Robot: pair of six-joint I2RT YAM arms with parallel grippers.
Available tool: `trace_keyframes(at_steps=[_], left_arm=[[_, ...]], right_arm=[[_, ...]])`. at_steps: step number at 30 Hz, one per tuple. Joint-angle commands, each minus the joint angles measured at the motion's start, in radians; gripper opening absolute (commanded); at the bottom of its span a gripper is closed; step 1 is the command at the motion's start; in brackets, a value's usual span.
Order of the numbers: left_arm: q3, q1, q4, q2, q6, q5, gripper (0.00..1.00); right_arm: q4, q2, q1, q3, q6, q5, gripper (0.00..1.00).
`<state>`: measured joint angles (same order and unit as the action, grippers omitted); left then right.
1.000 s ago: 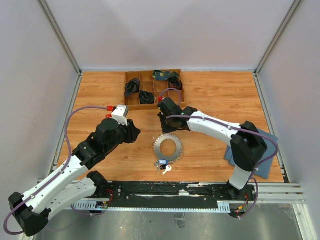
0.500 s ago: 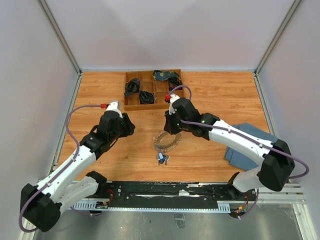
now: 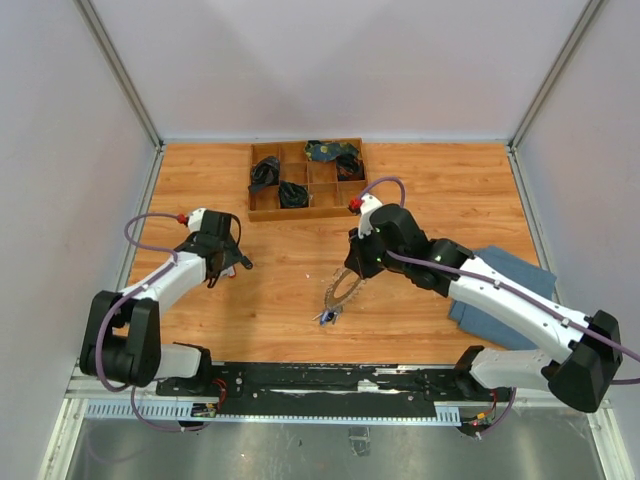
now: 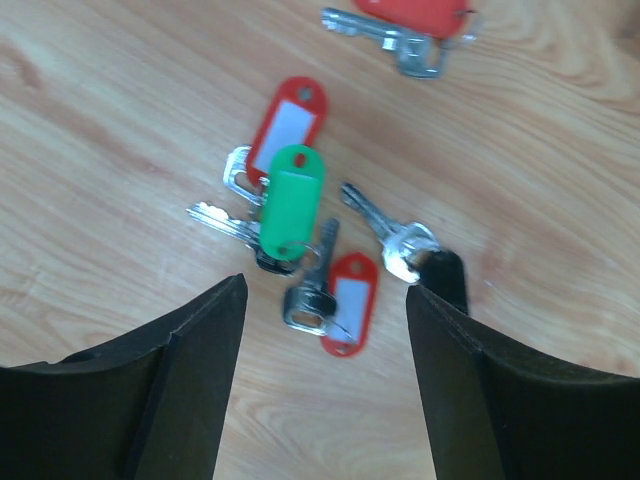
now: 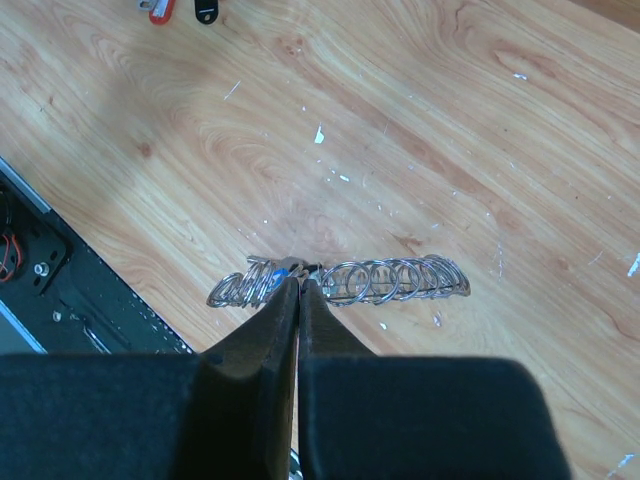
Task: Put the keys on the keyring
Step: Pick up the keyring from the center of the board.
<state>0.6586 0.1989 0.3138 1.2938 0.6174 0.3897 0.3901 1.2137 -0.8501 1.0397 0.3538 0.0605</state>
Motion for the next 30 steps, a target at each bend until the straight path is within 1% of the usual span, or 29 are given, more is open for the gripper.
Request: trace_keyframes(at_steps=[1, 6, 11, 18, 21, 26, 30], left_arm=[[0.032, -0.025, -0.033, 0.066, 0.019, 0.118, 0.71], [0.033, -0.041, -0.087, 0.071, -0.023, 0.141, 0.73], [0.077, -0.081, -0.099, 0.126, -0.073, 0.177, 0.73], [0.092, -0.153, -0.162, 0.204, -0.132, 0.059, 0.66], [0.092, -0.156, -0.171, 0.232, -0.147, 0.018, 0.63], [0.075, -0.156, -0.171, 0.245, -0.153, -0.008, 0.61], [0.069, -0.156, -0.158, 0.252, -0.154, -0.020, 0.57]], right_arm=[[0.018, -0.059, 0.008, -0.026, -0.034, -0.010, 0.01], [0.022, -0.088, 0.008, -0.047, -0.042, -0.004, 0.01], [0.029, -0.104, 0.008, -0.057, -0.041, -0.004, 0.01], [0.030, -0.098, 0.008, -0.057, -0.033, 0.007, 0.01], [0.027, -0.091, 0.008, -0.055, -0.033, 0.008, 0.01], [0.019, -0.077, 0.008, -0.050, -0.029, 0.016, 0.01], [0.013, -0.069, 0.008, -0.049, -0.023, 0.018, 0.01]])
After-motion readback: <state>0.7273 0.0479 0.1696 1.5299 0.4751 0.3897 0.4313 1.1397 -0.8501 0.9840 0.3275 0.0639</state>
